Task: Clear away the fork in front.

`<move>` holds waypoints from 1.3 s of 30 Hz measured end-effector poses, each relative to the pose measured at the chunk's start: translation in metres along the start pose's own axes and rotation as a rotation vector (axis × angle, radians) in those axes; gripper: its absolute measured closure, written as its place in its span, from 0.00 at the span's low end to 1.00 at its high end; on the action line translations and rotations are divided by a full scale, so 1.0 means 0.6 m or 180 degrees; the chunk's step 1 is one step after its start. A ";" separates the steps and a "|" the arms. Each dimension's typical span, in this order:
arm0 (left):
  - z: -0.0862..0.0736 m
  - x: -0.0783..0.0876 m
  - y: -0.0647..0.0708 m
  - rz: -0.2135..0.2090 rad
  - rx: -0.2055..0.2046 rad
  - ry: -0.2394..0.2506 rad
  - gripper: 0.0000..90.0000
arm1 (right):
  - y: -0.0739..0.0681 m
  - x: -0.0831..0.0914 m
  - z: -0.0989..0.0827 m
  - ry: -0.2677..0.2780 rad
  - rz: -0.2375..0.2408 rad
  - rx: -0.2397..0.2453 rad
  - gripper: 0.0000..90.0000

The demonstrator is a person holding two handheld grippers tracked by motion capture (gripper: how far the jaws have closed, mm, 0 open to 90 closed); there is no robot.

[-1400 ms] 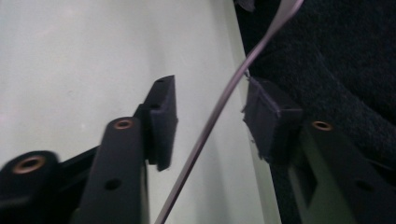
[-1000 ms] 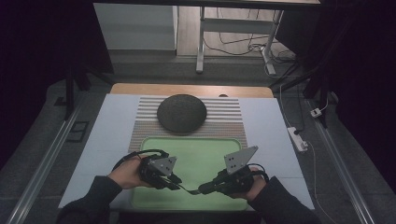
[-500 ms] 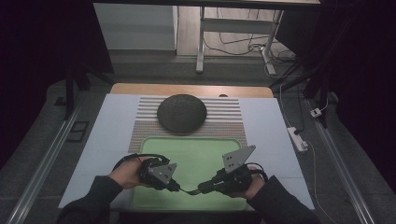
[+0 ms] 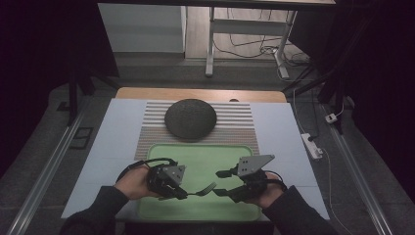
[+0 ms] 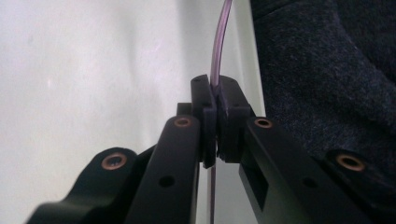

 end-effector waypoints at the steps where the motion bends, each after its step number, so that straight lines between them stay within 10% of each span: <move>1: -0.002 0.000 -0.002 -0.0005 0.0108 -0.0006 0.96 | 0.005 0.004 -0.002 -0.0006 -0.0128 -0.0023 0.41; 14: -0.035 0.008 -0.021 0.0226 0.1161 -0.0053 0.96 | 0.040 0.054 -0.039 0.0069 -0.0776 -0.0712 0.16; 23: -0.054 0.011 -0.026 0.0377 0.1658 -0.0144 0.96 | 0.046 0.096 -0.077 0.0106 -0.1145 -0.0847 0.04; 39: -0.091 0.017 -0.030 0.0704 0.2709 -0.0013 0.96 | 0.041 0.128 -0.119 0.0077 -0.1321 -0.1014 0.00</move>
Point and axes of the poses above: each handheld gripper's, and its own axes: x roughly backward along the jaws, z roughly out of its top, y roughly to its right, the point moved 8 cm from there along -x, roughly forward along the jaws, and after that the axes turned 12 degrees about -x, right-handed, at the moved point
